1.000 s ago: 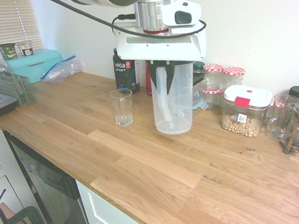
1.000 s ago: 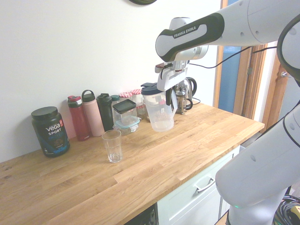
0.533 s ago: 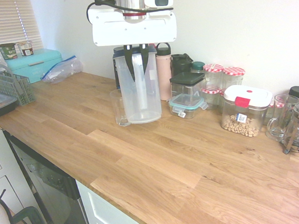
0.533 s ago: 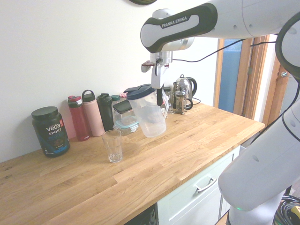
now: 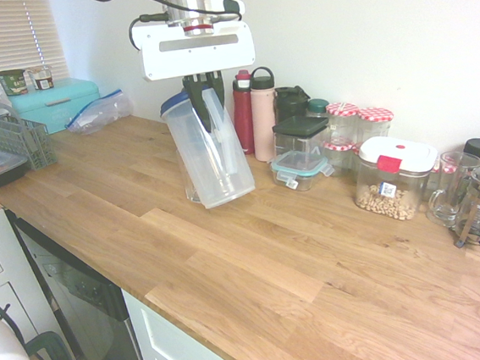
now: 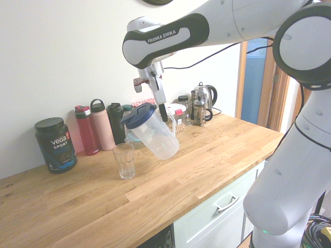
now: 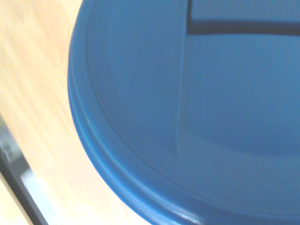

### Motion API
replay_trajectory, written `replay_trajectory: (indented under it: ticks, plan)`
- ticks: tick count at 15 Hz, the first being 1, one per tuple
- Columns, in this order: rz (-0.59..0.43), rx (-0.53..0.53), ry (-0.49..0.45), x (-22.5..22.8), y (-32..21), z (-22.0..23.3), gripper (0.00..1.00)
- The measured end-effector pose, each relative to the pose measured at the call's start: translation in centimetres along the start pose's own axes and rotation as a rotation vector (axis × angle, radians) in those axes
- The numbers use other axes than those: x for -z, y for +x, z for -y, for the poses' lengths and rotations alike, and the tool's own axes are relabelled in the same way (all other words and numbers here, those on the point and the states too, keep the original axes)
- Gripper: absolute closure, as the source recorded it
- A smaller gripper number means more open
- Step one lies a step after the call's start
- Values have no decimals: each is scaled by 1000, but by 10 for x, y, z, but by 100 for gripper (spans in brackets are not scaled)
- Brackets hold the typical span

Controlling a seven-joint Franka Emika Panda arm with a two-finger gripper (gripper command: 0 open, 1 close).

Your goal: Pour me some water

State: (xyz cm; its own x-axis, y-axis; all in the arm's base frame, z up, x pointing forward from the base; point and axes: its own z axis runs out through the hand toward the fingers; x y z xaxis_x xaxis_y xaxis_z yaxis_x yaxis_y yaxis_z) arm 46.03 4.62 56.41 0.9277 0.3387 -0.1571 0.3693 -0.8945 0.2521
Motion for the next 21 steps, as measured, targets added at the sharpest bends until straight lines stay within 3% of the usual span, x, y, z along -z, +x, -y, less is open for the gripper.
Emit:
replay_trajectory:
  ticks: [5, 21]
  plan:
    - [66, 164, -213, -7, 21, 14, 100]
    - [156, 209, -345, -32, 91, 24, 100]
